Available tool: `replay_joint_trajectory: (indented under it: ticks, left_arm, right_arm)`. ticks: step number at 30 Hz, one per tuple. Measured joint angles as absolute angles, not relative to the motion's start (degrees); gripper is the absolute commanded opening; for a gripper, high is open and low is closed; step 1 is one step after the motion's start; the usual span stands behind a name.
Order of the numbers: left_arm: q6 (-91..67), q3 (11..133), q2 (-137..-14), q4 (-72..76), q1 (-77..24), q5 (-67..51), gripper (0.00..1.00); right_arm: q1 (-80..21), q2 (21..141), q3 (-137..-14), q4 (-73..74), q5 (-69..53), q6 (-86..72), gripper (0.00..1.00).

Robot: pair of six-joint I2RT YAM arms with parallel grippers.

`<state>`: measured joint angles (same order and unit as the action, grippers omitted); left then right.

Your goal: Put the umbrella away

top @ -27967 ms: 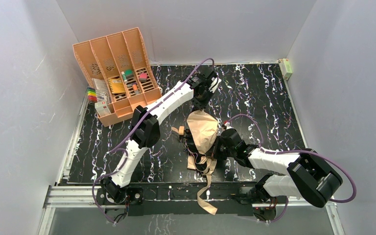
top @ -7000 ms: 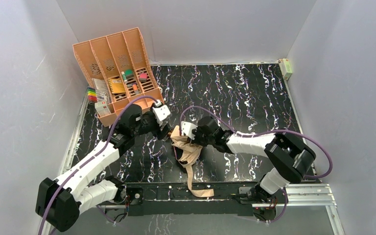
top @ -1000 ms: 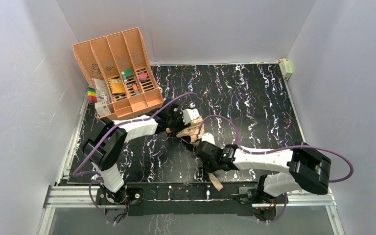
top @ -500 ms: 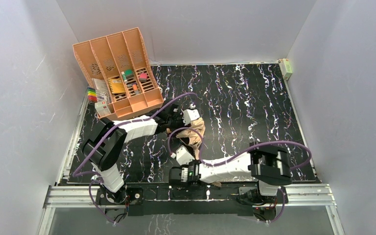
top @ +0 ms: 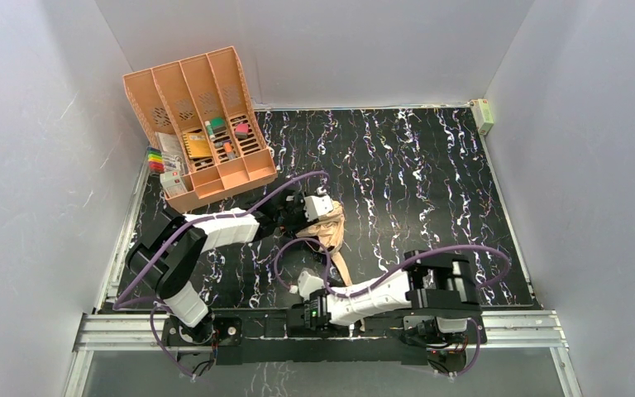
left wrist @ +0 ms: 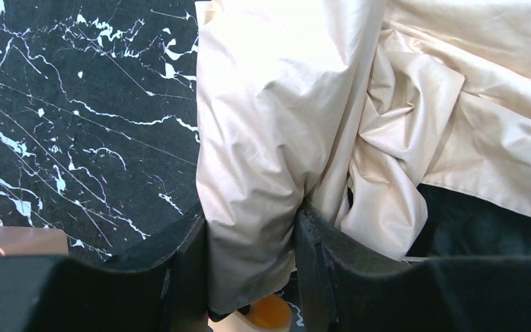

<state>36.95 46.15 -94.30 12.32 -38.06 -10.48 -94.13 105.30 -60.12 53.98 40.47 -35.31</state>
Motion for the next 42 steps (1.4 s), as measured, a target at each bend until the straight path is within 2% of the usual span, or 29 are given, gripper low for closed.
replay_joint_trajectory:
  ticks: [4,8,12,17,22,26,29,37,42]
  left_arm:
    - [37.9,45.0,-93.8,13.7,-38.5,-10.0,0.0]
    - [38.6,44.4,-93.6,14.5,-38.6,-9.8,0.0]
    - [38.8,44.3,-93.5,14.6,-38.8,-9.6,0.0]
    - [38.9,44.3,-93.5,14.7,-38.8,-9.6,0.0]
    - [39.1,44.1,-93.5,15.0,-38.9,-9.5,0.0]
    - [39.5,43.5,-93.3,15.8,-39.2,-9.4,0.0]
    - [39.7,43.1,-93.2,16.3,-39.5,-9.3,0.0]
    - [41.1,41.0,-92.1,18.9,-40.9,-7.9,0.0]
    - [42.6,40.4,-92.1,20.2,-42.9,-4.6,0.0]
  right_arm:
    - [-94.1,99.6,-57.2,51.6,36.8,-34.9,0.54]
    - [-94.2,90.8,-52.4,42.4,31.2,-35.7,0.65]
    - [-93.4,77.3,-47.3,35.6,29.5,-37.6,0.73]
    - [-87.0,59.2,-41.0,31.7,29.8,-42.6,0.83]
    - [-78.7,47.2,-37.6,31.2,29.7,-44.4,0.92]
    - [-74.3,45.7,-37.6,29.9,29.1,-42.8,0.84]
    - [-68.2,48.1,-38.2,29.8,25.2,-40.3,0.84]
    - [-42.1,61.4,-40.6,23.7,5.9,-25.9,0.84]
    - [-35.8,70.7,-45.1,16.8,-1.7,-14.9,0.85]
